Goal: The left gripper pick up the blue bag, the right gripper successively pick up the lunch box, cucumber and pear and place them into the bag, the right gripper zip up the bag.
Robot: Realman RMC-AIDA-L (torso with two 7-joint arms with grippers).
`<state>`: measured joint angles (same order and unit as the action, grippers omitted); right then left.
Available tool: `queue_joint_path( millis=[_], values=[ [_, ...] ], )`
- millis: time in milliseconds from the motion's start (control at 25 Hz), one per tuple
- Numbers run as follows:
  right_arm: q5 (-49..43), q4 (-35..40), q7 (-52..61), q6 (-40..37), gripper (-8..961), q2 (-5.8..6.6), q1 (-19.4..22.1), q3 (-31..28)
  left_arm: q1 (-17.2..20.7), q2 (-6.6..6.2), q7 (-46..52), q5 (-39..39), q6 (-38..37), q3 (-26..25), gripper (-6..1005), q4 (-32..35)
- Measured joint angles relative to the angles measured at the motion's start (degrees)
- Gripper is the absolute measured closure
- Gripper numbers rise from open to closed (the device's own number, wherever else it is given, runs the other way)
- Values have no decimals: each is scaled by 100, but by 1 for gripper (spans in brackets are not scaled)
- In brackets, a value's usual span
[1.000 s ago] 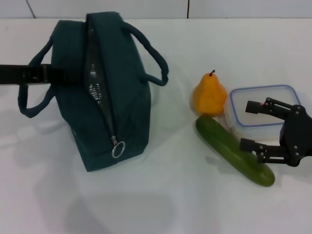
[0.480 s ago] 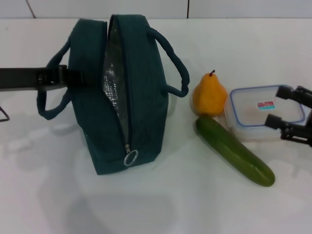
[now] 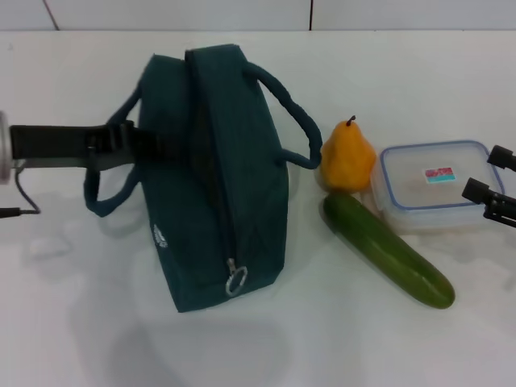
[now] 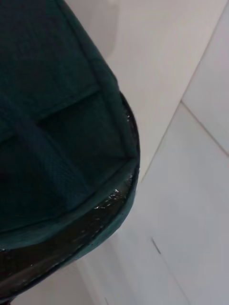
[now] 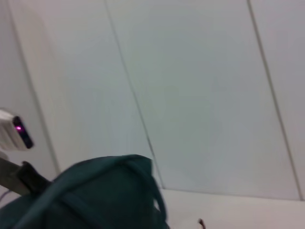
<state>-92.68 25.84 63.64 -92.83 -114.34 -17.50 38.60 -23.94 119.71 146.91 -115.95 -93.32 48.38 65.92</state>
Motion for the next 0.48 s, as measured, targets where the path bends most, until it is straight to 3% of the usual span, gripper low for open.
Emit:
queue_joint_path(
  millis=[160, 320, 480],
  values=[
    [0, -1, 110, 199, 84, -11, 17, -72, -4, 1, 37, 10, 116, 183, 955, -1],
    [-3, -128, 233, 305, 84, -28, 33, -529, -20, 14, 36, 107, 145, 237, 955, -1],
    [-3, -402, 425, 530, 84, 50, 27, -1001, -17, 15, -1, 250, 155, 267, 955, -1]
  ],
)
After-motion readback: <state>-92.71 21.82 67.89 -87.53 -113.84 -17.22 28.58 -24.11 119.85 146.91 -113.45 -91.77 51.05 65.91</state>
